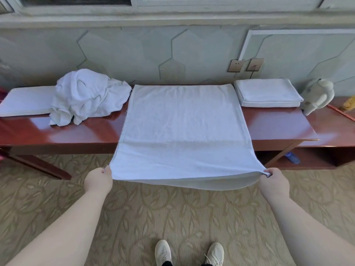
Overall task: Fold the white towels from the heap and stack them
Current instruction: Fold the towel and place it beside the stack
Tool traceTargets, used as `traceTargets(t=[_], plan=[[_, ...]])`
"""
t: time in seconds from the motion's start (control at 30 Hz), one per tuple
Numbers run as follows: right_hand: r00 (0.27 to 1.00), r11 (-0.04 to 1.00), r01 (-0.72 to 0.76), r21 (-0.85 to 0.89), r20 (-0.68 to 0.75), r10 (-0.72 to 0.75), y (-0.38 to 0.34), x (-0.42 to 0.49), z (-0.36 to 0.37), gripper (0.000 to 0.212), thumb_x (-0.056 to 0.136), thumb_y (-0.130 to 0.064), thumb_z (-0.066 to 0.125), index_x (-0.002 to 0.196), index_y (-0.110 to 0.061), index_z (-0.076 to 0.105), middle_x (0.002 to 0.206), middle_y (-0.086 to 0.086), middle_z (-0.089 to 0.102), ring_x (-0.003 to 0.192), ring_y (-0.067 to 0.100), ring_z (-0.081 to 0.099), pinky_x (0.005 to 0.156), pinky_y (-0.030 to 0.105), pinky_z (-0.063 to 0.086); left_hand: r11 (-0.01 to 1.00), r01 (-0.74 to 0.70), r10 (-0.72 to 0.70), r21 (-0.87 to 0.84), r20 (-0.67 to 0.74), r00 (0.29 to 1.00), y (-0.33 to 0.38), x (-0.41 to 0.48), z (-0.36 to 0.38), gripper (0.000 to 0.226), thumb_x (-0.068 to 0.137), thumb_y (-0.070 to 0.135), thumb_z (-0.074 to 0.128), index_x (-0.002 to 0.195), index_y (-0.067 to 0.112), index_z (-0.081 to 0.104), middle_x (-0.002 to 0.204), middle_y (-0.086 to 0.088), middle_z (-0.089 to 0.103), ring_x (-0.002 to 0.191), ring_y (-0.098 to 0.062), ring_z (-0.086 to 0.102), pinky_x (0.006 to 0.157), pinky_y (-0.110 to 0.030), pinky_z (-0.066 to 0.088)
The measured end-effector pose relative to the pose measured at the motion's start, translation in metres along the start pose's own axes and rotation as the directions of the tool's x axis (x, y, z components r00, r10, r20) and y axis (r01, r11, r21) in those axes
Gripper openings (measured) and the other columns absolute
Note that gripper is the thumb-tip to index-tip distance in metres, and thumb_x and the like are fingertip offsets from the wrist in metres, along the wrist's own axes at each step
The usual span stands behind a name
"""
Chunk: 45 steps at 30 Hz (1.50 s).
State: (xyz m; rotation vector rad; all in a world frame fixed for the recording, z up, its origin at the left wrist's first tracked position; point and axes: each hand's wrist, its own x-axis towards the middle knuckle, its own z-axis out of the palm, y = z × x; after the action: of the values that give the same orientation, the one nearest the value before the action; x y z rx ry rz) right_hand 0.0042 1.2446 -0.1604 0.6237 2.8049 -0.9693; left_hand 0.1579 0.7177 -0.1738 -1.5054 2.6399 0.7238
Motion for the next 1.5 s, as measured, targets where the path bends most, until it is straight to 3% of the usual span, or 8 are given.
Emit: traceTargets(t=[0.23,0.4,0.6,0.8,1.0,1.27,1.4,1.5], plan=[[0.998,0.994,-0.063,-0.088,-0.023,0.062,0.012,0.005,-0.019,0.043,0.082,-0.010,0.046,0.121,-0.026,0.039,0.094,0.013,0.064,0.077,0.036,0.063,0.067,0.046,0.056,0.997,0.063,-0.063,0.047,-0.012,0.998,-0.002,0.015,-0.014,0.057,0.106,0.042,0.031,0.074,0.010,0.066,0.071,-0.009,0.070,0.072,-0.032,0.065,0.077,-0.043,0.056],[0.991,0.989,-0.133,0.063,0.010,0.132,-0.001,-0.011,-0.027,0.043,0.091,-0.005,0.045,0.130,-0.022,0.046,0.086,0.012,0.067,0.073,0.033,0.066,0.057,0.037,0.050,0.997,0.078,-0.077,0.022,-0.009,0.997,0.008,0.015,-0.022,0.062,0.109,0.045,0.033,0.072,0.005,0.063,0.076,-0.013,0.062,0.069,-0.032,0.056,0.071,-0.039,0.048],[0.997,0.993,-0.074,0.094,-0.006,0.074,-0.006,-0.020,-0.028,0.029,0.093,-0.006,0.046,0.114,-0.024,0.055,0.085,0.011,0.069,0.070,0.034,0.065,0.060,0.038,0.051,0.974,0.227,-0.217,-0.027,0.203,0.955,0.008,0.018,-0.022,0.084,0.106,0.063,0.024,0.079,-0.005,0.065,0.064,-0.014,0.066,0.056,-0.028,0.059,0.056,-0.033,0.045],[0.998,0.997,-0.046,0.057,-0.036,0.048,-0.010,-0.031,-0.027,0.031,0.095,-0.005,0.041,0.112,-0.018,0.065,0.077,0.012,0.068,0.059,0.029,0.056,0.052,0.031,0.042,0.902,0.183,0.005,-0.390,0.433,0.901,-0.002,0.019,-0.023,0.048,0.100,0.052,0.062,0.094,0.006,0.069,0.064,-0.006,0.060,0.049,-0.016,0.048,0.048,-0.024,0.041],[0.998,0.998,-0.003,0.055,-0.058,0.006,-0.015,-0.037,-0.025,0.032,0.096,-0.006,0.043,0.112,-0.018,0.068,0.071,0.011,0.068,0.055,0.030,0.056,0.052,0.031,0.041,0.908,0.111,0.112,-0.404,0.491,0.864,-0.008,0.016,-0.036,0.023,0.098,0.021,0.071,0.083,0.004,0.067,0.057,0.000,0.062,0.045,-0.010,0.048,0.048,-0.024,0.041],[0.996,0.998,0.033,0.061,-0.087,-0.028,-0.018,-0.027,-0.036,0.026,0.095,-0.006,0.045,0.108,-0.022,0.061,0.077,0.010,0.067,0.058,0.029,0.056,0.055,0.033,0.041,0.992,-0.093,0.110,-0.089,0.211,0.971,-0.006,0.010,-0.042,0.035,0.099,0.018,0.053,0.067,0.006,0.054,0.063,-0.007,0.059,0.055,-0.023,0.050,0.055,-0.030,0.035],[0.995,0.999,-0.012,0.049,-0.102,0.017,-0.008,-0.021,-0.044,0.019,0.093,-0.008,0.051,0.109,-0.018,0.052,0.087,0.002,0.060,0.074,0.027,0.056,0.060,0.035,0.041,0.998,-0.045,0.048,-0.040,0.076,0.996,0.005,0.009,-0.040,0.020,0.099,0.015,0.046,0.089,0.002,0.058,0.084,-0.011,0.060,0.074,-0.030,0.057,0.060,-0.034,0.038],[0.997,0.999,0.009,0.030,-0.076,-0.006,-0.002,-0.018,-0.044,0.018,0.095,-0.010,0.051,0.110,-0.016,0.058,0.085,0.002,0.062,0.072,0.021,0.055,0.056,0.031,0.036,0.994,0.031,-0.028,-0.106,0.028,0.999,0.008,0.011,-0.034,0.020,0.096,0.014,0.050,0.080,0.006,0.059,0.078,-0.019,0.067,0.069,-0.032,0.059,0.059,-0.033,0.040]])
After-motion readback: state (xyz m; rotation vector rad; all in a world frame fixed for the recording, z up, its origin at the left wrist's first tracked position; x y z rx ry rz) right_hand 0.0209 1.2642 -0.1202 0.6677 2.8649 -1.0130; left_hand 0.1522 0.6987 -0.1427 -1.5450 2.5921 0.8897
